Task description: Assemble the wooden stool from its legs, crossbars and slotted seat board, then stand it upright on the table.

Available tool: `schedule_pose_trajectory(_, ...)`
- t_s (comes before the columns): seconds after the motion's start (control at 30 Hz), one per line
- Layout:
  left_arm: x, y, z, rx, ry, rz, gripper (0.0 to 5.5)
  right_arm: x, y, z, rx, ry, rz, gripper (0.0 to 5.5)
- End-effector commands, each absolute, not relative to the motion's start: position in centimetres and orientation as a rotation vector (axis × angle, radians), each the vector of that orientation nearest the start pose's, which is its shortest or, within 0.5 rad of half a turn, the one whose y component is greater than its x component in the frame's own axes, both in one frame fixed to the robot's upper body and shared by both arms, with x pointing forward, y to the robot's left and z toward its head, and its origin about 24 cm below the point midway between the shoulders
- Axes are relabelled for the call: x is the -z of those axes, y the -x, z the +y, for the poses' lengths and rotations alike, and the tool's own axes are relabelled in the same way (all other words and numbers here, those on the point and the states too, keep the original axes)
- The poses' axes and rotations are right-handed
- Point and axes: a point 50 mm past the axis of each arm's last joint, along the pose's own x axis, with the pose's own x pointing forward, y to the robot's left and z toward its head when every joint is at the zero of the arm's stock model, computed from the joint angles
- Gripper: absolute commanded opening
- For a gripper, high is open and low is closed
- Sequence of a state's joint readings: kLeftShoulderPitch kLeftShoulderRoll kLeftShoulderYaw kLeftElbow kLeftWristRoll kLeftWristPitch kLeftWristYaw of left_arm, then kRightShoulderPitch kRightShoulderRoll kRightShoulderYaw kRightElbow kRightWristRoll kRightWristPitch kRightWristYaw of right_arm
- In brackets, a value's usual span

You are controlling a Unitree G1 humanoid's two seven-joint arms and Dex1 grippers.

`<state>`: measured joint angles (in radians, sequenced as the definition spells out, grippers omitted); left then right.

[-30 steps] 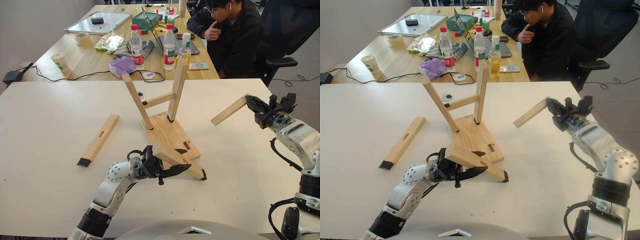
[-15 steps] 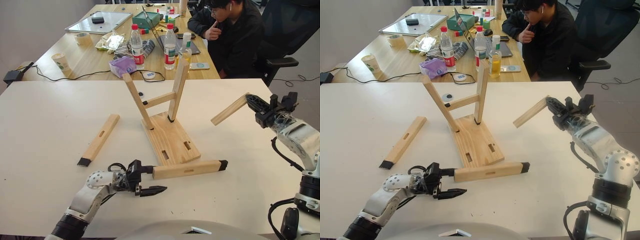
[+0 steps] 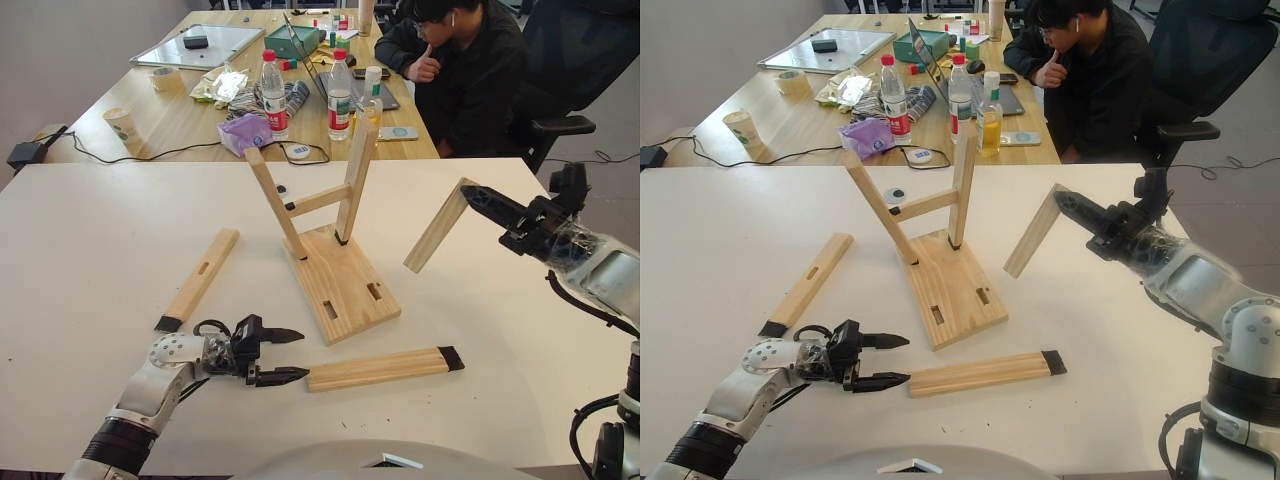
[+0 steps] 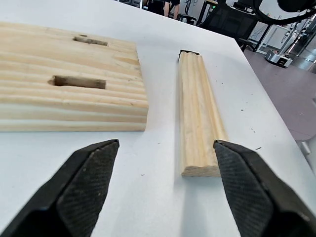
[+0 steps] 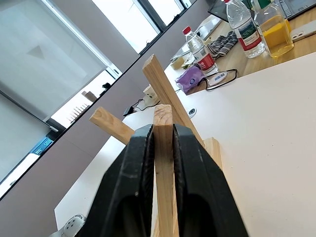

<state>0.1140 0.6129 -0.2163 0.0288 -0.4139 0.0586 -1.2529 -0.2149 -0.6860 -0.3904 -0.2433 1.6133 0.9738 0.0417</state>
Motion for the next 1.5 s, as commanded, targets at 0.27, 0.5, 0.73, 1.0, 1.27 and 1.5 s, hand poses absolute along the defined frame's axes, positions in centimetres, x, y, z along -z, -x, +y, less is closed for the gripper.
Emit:
schedule_pose_trajectory(0.27, -1.7, -16.4, 17.3, 1.486, -0.115, 0.324, 3.53, -18.1, -24.8, -22.9, -0.615, -0.632, 0.277, 0.38)
schedule_pose_trajectory(0.5, -1.7, -16.2, 16.1, 1.451, -0.171, 0.316, 3.53, -18.4, -25.2, -22.8, -0.637, -0.620, 0.299, 0.38)
schedule_pose_trajectory(0.73, -2.1, -15.8, 16.2, 1.470, -0.227, 0.320, 2.47, -18.6, -25.6, -22.9, -0.647, -0.611, 0.303, 0.38)
schedule_pose_trajectory(1.0, -1.9, -16.8, 16.1, 1.466, -0.295, 0.318, 1.09, -18.6, -25.4, -22.9, -0.642, -0.618, 0.298, 0.38)
schedule_pose_trajectory(1.27, -3.1, -18.1, 15.4, 1.424, -0.268, 0.217, 0.65, -18.3, -25.4, -22.9, -0.632, -0.618, 0.301, 0.38)
schedule_pose_trajectory(1.5, -2.9, -18.7, 16.6, 1.439, -0.243, 0.243, 1.94, -18.2, -25.3, -22.9, -0.628, -0.615, 0.298, 0.38)
